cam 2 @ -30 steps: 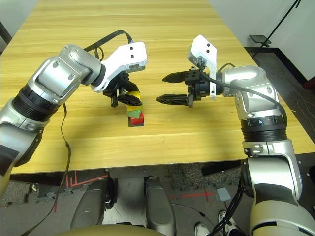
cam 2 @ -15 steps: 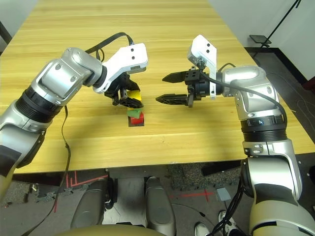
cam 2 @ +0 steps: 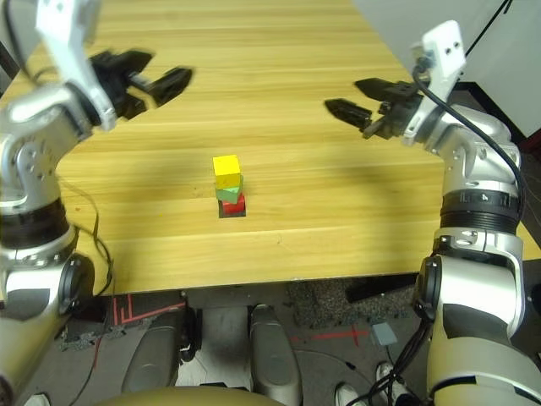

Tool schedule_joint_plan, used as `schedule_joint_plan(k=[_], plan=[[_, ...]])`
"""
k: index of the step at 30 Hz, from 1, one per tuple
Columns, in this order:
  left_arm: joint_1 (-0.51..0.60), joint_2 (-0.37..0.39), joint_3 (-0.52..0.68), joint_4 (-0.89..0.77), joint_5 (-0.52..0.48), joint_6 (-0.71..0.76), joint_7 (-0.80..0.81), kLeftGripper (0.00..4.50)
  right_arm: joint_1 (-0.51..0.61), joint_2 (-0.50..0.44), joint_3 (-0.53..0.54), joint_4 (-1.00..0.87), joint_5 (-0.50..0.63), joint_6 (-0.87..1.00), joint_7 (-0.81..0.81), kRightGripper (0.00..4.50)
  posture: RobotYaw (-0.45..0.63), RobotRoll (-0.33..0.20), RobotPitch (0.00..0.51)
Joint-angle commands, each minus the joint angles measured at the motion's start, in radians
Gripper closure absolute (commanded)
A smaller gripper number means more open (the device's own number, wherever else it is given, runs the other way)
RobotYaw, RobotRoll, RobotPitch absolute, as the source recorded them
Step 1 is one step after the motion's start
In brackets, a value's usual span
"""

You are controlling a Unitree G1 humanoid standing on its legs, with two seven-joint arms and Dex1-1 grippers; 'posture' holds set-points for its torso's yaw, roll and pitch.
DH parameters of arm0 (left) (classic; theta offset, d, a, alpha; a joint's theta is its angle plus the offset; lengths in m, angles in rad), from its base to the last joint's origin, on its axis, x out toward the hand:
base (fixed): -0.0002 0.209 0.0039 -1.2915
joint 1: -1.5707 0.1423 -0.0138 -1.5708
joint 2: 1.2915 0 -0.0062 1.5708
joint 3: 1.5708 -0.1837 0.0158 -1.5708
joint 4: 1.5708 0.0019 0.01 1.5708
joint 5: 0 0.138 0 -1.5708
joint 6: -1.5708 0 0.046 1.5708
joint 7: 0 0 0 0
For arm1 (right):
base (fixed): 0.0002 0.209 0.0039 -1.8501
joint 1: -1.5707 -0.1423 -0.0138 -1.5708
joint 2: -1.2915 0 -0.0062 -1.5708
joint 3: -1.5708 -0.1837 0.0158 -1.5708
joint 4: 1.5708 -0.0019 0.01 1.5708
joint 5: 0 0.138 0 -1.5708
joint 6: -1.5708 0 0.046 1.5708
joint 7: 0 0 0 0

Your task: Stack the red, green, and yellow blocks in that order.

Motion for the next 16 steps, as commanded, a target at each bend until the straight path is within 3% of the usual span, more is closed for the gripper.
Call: schedule_joint_plan(k=[1, 10, 16], plan=[[0.101, -0.040, 0.003, 0.004, 0.013, -0.172, 0.058, 0.02, 0.001, -0.011, -0.060, 0.168, -0.004, -0.181, -0.113, 0.00, 0.22, -0.091, 0.110], [0.179, -0.130, -0.028, 0.194, 0.036, -0.536, 0.174, 0.02, 0.060, -0.035, -0.088, 0.320, -0.010, -0.345, -0.204, 0.00, 0.16, -0.102, 0.135], [0.188, -0.150, -0.065, 0.271, 0.034, -0.627, 0.206, 0.02, 0.099, -0.028, -0.095, 0.339, -0.008, -0.379, -0.237, 0.00, 0.16, -0.102, 0.133]])
